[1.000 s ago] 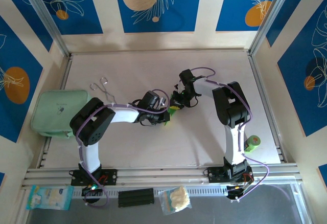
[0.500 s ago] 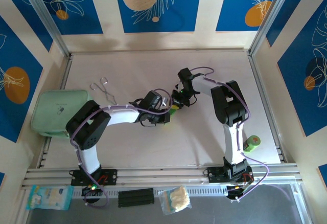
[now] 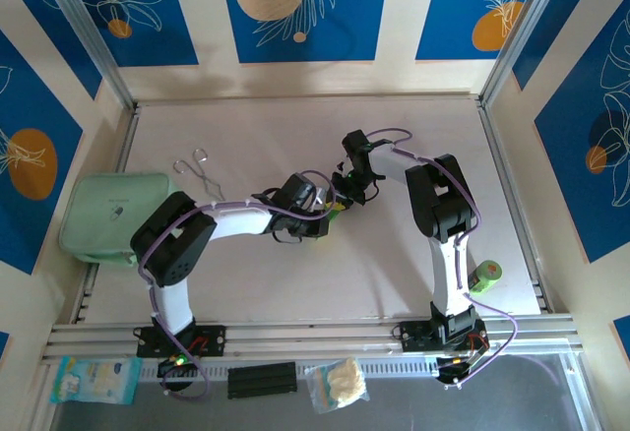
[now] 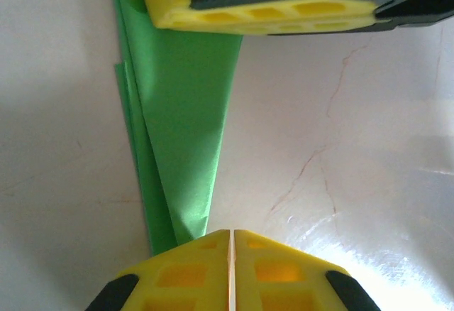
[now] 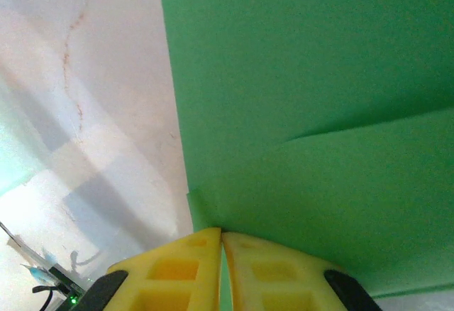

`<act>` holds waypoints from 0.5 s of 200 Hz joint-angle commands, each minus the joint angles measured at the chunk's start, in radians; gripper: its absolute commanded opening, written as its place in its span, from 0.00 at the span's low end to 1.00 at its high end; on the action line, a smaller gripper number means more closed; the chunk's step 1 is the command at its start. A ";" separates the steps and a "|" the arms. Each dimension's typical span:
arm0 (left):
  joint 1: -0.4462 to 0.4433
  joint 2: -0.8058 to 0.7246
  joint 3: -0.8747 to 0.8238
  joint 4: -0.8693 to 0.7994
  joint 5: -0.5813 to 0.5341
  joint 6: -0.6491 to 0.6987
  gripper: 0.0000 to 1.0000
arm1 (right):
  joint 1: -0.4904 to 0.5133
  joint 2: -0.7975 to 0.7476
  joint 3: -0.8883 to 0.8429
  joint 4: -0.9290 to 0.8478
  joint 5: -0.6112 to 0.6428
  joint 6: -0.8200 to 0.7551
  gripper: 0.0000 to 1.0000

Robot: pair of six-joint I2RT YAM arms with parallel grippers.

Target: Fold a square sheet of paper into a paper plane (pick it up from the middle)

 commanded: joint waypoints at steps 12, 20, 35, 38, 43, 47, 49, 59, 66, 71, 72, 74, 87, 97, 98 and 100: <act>-0.008 0.014 0.020 -0.019 0.002 0.026 0.11 | 0.009 0.093 -0.027 -0.063 0.123 0.014 0.14; -0.008 0.015 0.021 -0.021 0.001 0.026 0.11 | 0.010 0.095 -0.026 -0.065 0.123 0.014 0.14; -0.007 0.018 0.022 -0.028 -0.002 0.027 0.11 | 0.009 0.098 -0.023 -0.067 0.123 0.014 0.13; -0.008 0.018 0.023 -0.030 -0.002 0.027 0.11 | 0.010 0.098 -0.025 -0.067 0.123 0.015 0.14; -0.007 0.018 0.023 -0.034 -0.006 0.027 0.11 | 0.009 0.099 -0.025 -0.066 0.123 0.014 0.13; -0.008 0.018 0.025 -0.037 -0.010 0.026 0.11 | 0.009 0.099 -0.023 -0.067 0.123 0.015 0.14; -0.008 0.018 0.025 -0.039 -0.013 0.027 0.11 | 0.009 0.100 -0.024 -0.067 0.123 0.014 0.14; -0.008 0.017 0.023 -0.044 -0.024 0.026 0.11 | 0.010 0.100 -0.024 -0.068 0.124 0.015 0.14; -0.008 0.017 0.024 -0.047 -0.029 0.026 0.11 | 0.010 0.102 -0.023 -0.070 0.126 0.013 0.13; -0.008 0.016 0.023 -0.049 -0.034 0.026 0.11 | 0.009 0.103 -0.024 -0.070 0.126 0.014 0.14; -0.008 0.016 0.022 -0.049 -0.034 0.026 0.11 | 0.010 0.103 -0.023 -0.071 0.127 0.014 0.14; -0.008 0.017 0.022 -0.050 -0.035 0.025 0.11 | 0.009 0.104 -0.023 -0.070 0.127 0.012 0.13; -0.008 0.018 0.023 -0.055 -0.043 0.025 0.10 | 0.009 0.105 -0.023 -0.074 0.131 0.009 0.14; -0.008 0.018 0.023 -0.060 -0.052 0.021 0.10 | 0.009 0.106 -0.022 -0.075 0.134 0.007 0.14; -0.008 0.018 0.023 -0.061 -0.053 0.021 0.10 | 0.010 0.107 -0.021 -0.074 0.134 0.007 0.14; -0.008 0.017 0.021 -0.060 -0.054 0.019 0.10 | 0.010 0.108 -0.021 -0.078 0.134 0.007 0.14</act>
